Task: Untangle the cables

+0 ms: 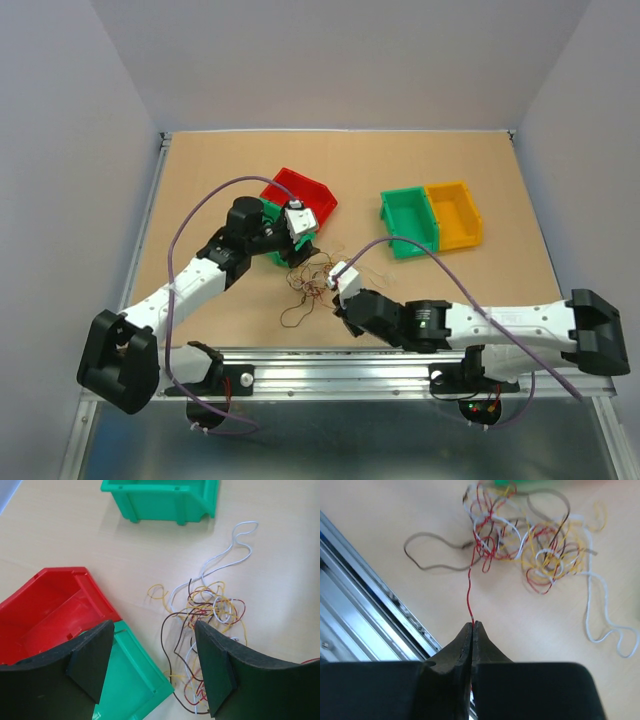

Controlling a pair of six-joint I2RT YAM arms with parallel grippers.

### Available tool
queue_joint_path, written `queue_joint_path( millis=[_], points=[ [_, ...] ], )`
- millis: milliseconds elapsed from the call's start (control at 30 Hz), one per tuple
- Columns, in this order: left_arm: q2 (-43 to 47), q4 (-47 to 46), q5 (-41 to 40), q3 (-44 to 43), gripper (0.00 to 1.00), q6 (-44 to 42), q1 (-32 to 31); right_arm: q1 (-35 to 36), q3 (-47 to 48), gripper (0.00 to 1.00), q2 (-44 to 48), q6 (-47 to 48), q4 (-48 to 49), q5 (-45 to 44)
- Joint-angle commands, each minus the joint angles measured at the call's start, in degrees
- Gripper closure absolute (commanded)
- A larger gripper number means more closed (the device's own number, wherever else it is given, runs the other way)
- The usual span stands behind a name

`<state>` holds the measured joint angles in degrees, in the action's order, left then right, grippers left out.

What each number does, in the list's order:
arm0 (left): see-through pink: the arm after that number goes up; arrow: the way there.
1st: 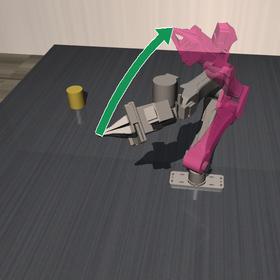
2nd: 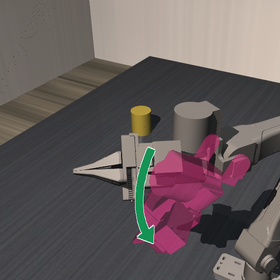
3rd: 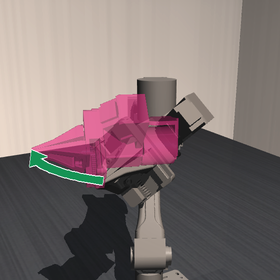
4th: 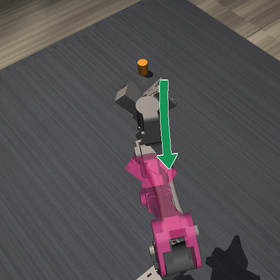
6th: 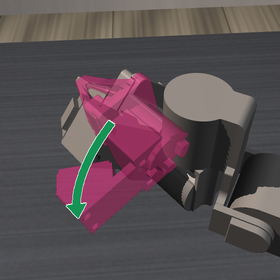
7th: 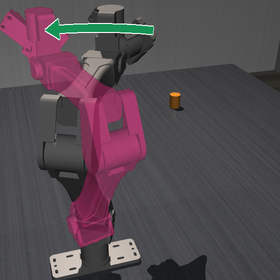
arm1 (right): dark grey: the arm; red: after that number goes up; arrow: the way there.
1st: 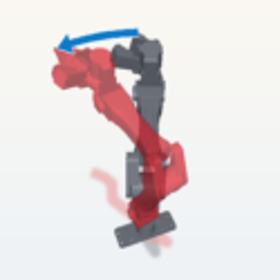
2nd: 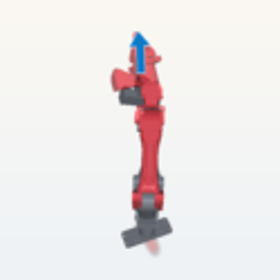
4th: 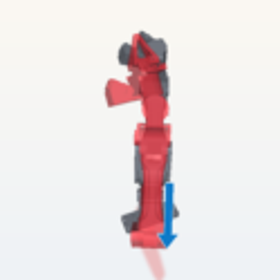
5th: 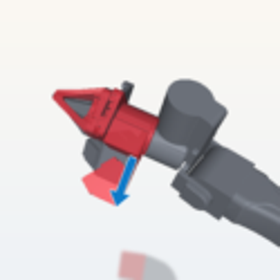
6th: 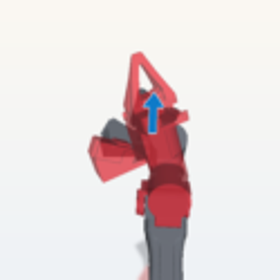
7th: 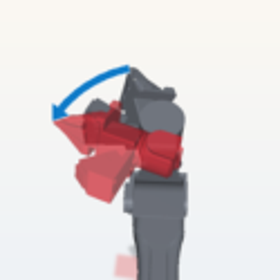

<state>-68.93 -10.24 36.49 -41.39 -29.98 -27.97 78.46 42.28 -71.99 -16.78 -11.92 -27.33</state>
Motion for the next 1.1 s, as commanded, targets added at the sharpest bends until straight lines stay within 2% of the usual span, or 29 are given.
queue_joint_path(
  millis=[0,167,333,467,633,767,867,900,1067],
  points=[
    [4.75,-1.1,9.97,0.68,0.23,-3.85,0.28,0.47,6.04,0.99,8.6,4.73,4.54,-2.9],
    [7.66,-3.03,21.84,3.77,0.21,-6.5,0.19,0.47,12.29,0.99,15.38,9.03,5.42,-1.32],
    [10.91,-10.93,30.64,5.88,0.21,-1.76,0.19,0.47,17.56,1.0,13.89,11.41,5.42,-2.11],
    [12.41,-15.86,32.51,6.05,0.21,1.14,-1.82,0.47,20.2,1.0,12.05,11.85,5.42,-2.55],
    [14.34,-16.39,33.56,7.54,0.21,0.18,-3.24,0.47,23.28,1.0,10.46,12.12,5.59,-2.55],
    [17.77,-17.44,27.43,8.42,0.22,2.37,-3.15,0.47,24.08,1.0,9.32,12.03,5.59,-4.3],
    [21.54,-19.29,18.56,9.74,0.22,7.2,-2.45,0.47,23.81,0.99,9.06,11.5,5.59,-7.29],
    [22.86,-19.73,18.53,10.27,0.22,7.21,-2.44,0.47,23.64,0.99,9.06,11.41,5.77,-7.91],
    [28.85,-24.39,3.87,13.87,0.22,12.3,-1.75,0.47,23.02,1.0,9.23,11.33,5.77,-11.6]
  ],
)
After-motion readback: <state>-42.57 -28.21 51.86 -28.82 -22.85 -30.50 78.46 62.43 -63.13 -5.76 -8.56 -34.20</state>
